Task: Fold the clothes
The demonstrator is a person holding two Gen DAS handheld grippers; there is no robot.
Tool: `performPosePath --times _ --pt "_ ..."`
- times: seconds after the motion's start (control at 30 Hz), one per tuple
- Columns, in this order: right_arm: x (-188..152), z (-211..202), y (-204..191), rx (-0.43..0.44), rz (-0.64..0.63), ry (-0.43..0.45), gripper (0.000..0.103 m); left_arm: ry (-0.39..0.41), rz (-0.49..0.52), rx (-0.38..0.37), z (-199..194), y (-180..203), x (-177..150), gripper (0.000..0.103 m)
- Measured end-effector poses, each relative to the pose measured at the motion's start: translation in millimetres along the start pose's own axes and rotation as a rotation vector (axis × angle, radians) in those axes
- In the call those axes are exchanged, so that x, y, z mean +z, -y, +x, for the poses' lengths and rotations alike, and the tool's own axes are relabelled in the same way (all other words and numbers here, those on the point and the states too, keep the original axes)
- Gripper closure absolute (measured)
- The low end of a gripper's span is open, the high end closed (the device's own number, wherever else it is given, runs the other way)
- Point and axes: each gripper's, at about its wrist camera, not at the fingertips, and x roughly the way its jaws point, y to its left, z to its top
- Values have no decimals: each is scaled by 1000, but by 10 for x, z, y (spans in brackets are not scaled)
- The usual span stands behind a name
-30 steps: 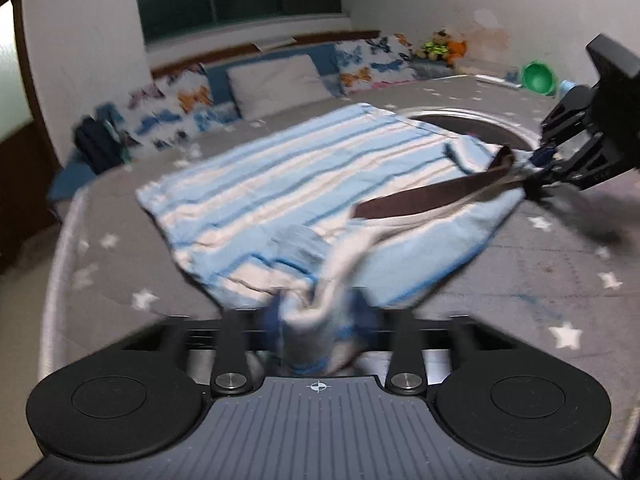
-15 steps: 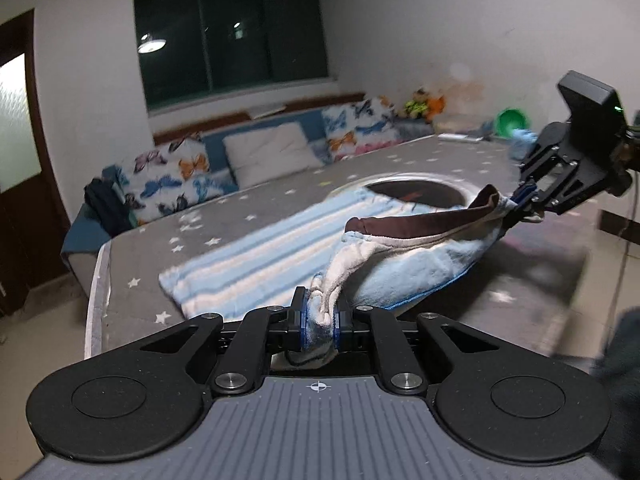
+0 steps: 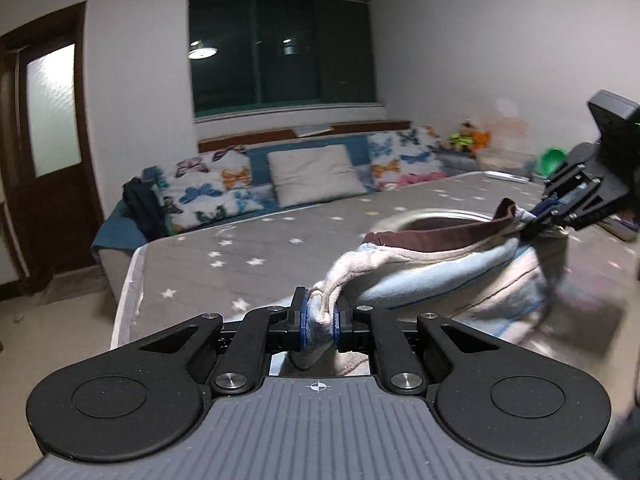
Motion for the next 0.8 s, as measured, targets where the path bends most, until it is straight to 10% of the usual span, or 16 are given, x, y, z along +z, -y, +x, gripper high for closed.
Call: performPosePath --times 0.4,0.8 --pt "143 1415 767 -52 154 -82 90 -187 -122 128 1372 -589 -2 84" --pt "189 1198 933 -85 259 -25 59 -130 -209 266 1173 -807 -25 58"
